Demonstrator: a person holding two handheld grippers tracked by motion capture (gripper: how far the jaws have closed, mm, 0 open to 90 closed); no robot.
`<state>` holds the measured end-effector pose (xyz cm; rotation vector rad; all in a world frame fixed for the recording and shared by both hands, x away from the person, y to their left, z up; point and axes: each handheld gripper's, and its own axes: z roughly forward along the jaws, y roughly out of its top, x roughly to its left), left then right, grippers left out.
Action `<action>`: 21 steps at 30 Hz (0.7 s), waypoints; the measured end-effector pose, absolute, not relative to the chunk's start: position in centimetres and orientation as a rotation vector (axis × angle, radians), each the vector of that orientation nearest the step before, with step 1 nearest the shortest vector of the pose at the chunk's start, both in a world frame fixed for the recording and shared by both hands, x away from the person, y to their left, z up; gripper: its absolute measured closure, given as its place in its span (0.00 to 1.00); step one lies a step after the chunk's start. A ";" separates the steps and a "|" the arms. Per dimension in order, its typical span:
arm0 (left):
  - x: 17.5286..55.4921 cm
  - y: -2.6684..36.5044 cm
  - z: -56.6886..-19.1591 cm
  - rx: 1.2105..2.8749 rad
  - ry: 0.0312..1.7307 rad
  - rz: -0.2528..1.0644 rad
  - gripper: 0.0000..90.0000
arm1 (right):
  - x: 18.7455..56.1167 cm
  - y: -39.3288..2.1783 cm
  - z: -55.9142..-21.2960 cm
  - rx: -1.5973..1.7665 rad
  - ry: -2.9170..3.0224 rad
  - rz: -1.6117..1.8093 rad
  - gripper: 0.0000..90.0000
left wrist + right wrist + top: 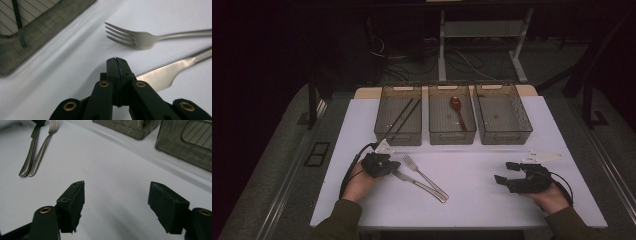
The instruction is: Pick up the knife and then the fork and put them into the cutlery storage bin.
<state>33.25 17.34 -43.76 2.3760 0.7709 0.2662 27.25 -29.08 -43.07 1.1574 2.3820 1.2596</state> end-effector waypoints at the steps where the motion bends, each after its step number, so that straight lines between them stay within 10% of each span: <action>1: 33.0 17.4 -43.8 2.368 0.786 0.256 0.99 | 27.3 -29.1 -43.1 1.157 2.382 1.259 0.33; 21: 28.5 19.0 -43.4 2.399 0.758 0.203 0.99 | 27.2 -29.1 -43.0 1.152 2.376 1.262 0.33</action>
